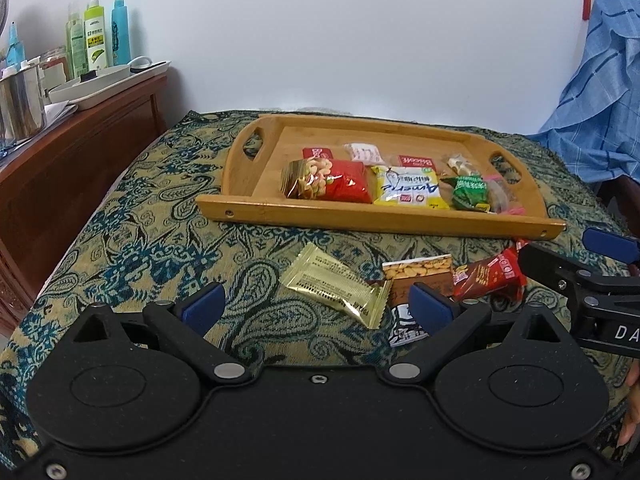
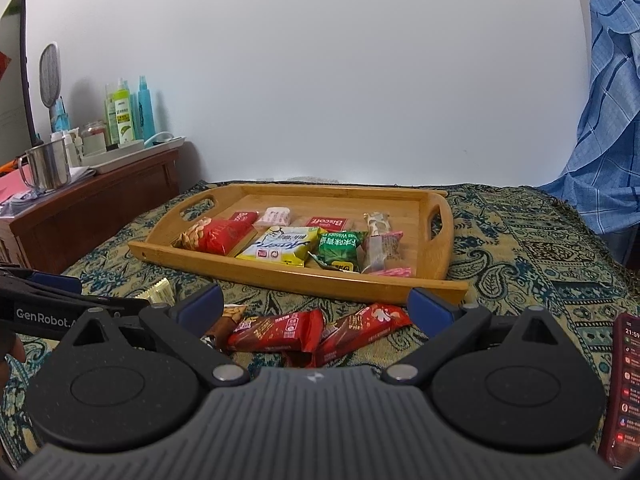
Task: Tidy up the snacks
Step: 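Grasp the gold foil packet with the left gripper while the right approaches a red wafer bar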
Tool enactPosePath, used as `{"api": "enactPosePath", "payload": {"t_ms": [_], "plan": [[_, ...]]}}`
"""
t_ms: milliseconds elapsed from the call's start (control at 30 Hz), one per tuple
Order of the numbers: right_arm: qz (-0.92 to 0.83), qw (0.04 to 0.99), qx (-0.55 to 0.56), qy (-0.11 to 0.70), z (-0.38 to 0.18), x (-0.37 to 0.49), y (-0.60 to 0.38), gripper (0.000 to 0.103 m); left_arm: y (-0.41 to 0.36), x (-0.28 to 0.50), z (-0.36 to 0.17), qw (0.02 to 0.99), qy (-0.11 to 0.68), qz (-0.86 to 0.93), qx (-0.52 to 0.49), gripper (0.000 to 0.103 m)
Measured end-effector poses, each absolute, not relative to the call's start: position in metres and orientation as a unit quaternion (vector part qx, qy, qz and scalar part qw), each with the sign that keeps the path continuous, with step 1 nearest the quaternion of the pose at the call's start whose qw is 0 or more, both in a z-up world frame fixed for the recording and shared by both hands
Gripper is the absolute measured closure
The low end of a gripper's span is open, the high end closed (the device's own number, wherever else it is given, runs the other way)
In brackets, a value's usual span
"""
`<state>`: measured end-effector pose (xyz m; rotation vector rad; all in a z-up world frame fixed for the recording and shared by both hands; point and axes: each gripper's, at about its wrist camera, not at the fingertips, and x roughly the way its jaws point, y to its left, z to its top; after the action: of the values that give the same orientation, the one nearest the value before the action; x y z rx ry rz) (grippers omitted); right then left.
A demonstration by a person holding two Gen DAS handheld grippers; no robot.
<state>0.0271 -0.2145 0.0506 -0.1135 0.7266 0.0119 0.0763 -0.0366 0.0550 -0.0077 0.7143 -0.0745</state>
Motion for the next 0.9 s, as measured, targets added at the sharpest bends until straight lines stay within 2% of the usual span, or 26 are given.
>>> {"api": "enactPosePath", "payload": {"t_ms": [900], "plan": [[0.015,0.893,-0.136,0.428,0.013,0.042,-0.197,0.0,-0.044,0.108,0.026,0.932,0.36,-0.028,0.029,0.005]]}}
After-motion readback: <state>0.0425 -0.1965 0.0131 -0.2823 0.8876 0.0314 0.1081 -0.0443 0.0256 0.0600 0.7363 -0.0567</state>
